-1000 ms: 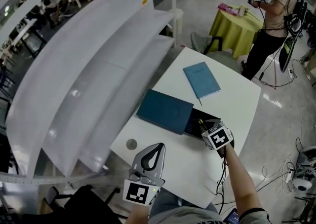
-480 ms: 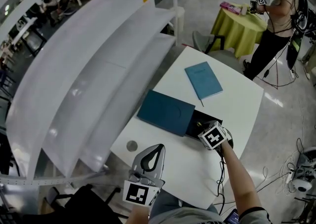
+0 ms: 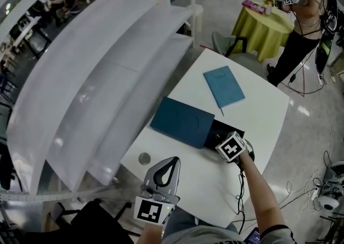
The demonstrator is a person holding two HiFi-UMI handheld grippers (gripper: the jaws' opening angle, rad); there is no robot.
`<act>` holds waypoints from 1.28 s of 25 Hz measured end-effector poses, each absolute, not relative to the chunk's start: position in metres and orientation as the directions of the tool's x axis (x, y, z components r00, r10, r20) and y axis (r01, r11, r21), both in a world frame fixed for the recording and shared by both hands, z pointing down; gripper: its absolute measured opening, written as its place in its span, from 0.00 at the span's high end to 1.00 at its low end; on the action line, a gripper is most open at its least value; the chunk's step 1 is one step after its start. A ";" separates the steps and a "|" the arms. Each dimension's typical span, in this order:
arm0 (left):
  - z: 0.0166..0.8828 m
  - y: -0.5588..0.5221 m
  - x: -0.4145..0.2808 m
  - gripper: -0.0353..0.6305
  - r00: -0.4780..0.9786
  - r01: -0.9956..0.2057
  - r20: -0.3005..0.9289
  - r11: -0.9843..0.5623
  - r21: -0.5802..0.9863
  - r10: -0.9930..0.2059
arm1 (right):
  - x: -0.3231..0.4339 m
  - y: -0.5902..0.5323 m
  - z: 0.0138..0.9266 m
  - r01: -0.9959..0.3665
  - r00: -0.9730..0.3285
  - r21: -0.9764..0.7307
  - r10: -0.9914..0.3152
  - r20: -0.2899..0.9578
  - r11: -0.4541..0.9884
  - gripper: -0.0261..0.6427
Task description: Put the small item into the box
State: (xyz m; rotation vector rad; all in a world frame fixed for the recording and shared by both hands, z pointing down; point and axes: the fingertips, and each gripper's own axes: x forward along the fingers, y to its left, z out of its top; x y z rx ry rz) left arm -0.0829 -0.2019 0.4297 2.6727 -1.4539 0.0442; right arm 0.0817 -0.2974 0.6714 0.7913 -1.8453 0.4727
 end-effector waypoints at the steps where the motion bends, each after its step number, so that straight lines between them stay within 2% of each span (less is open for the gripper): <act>1: 0.429 -0.202 -0.083 0.92 0.543 -0.839 0.072 -0.539 0.073 -0.836 | 0.082 -0.298 0.672 -0.707 -0.255 0.036 -0.302 0.918 0.706 0.86; 5: 0.429 -0.203 -0.085 0.92 0.541 -0.841 0.074 -0.538 0.065 -0.837 | 0.081 -0.298 0.672 -0.711 -0.263 0.027 -0.301 0.917 0.703 0.86; 10: 0.430 -0.203 -0.082 0.92 0.544 -0.839 0.077 -0.540 0.066 -0.836 | 0.080 -0.284 0.679 -0.748 -0.305 -0.077 -0.239 0.922 0.659 0.86; 17: 0.427 -0.200 -0.084 0.92 0.546 -0.837 0.077 -0.543 0.060 -0.834 | 0.091 -0.295 0.673 -0.760 -0.272 -0.011 -0.304 0.913 0.650 0.83; 22: 0.425 -0.198 -0.082 0.92 0.547 -0.837 0.072 -0.544 0.057 -0.834 | 0.092 -0.296 0.664 -0.780 -0.325 -0.046 -0.341 0.882 0.624 0.80; 25: 0.422 -0.196 -0.081 0.92 0.550 -0.835 0.068 -0.548 0.052 -0.832 | 0.091 -0.295 0.648 -0.792 -0.366 -0.064 -0.388 0.846 0.607 0.85; 28: 0.418 -0.194 -0.079 0.92 0.555 -0.831 0.062 -0.553 0.051 -0.829 | 0.093 -0.293 0.632 -0.808 -0.398 -0.080 -0.440 0.805 0.584 0.95; 32: 0.413 -0.190 -0.074 0.92 0.565 -0.825 0.054 -0.564 0.043 -0.823 | 0.092 -0.282 0.614 -0.811 -0.450 -0.116 -0.484 0.750 0.574 0.96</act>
